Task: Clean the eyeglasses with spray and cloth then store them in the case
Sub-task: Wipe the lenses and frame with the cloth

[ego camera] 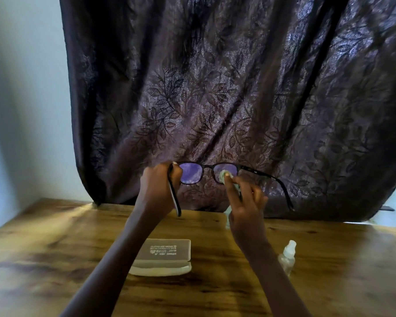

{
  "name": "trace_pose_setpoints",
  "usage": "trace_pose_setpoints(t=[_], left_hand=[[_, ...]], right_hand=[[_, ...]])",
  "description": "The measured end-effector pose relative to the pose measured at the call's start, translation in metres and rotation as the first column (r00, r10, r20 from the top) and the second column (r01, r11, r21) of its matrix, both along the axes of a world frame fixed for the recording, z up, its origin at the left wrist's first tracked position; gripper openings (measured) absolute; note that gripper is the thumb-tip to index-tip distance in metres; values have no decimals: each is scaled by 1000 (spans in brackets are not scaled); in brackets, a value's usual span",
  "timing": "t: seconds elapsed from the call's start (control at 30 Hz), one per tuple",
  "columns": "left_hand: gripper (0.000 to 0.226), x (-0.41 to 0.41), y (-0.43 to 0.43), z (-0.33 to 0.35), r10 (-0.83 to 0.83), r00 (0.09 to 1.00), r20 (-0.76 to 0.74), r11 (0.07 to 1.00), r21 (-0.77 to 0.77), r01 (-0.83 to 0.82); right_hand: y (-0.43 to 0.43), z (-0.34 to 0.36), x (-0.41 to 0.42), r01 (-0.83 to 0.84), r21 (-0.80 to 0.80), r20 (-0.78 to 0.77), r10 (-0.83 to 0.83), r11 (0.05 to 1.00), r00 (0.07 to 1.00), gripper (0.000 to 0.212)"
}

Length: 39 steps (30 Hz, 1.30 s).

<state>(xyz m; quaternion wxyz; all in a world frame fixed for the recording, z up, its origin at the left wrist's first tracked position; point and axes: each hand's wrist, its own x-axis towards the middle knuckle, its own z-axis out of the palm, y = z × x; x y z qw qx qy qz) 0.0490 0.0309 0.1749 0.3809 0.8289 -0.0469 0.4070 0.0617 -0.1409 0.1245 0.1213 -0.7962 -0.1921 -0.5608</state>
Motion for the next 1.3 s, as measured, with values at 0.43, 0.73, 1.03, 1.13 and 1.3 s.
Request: trace_pose_setpoints(t=[0.43, 0.73, 1.03, 1.13, 1.3], left_hand=[[30, 0, -8, -5, -38, 999, 22, 999, 25, 37], [32, 0, -9, -7, -64, 998, -4, 998, -14, 64], [35, -1, -8, -7, -51, 999, -8, 998, -39, 51], [52, 2, -8, -11, -85, 996, 5, 987, -140, 85], [29, 1, -3, -15, -75, 997, 30, 991, 114, 71]], right_hand=[[7, 3, 0, -99, 2, -37, 99, 995, 994, 54], [-2, 13, 4, 49, 105, -46, -44, 993, 998, 62], [-1, -5, 4, -164, 0, -50, 164, 987, 985, 57], [-7, -9, 6, -155, -5, -28, 155, 988, 988, 49], [-13, 1, 12, -202, 22, 46, 201, 979, 979, 32]])
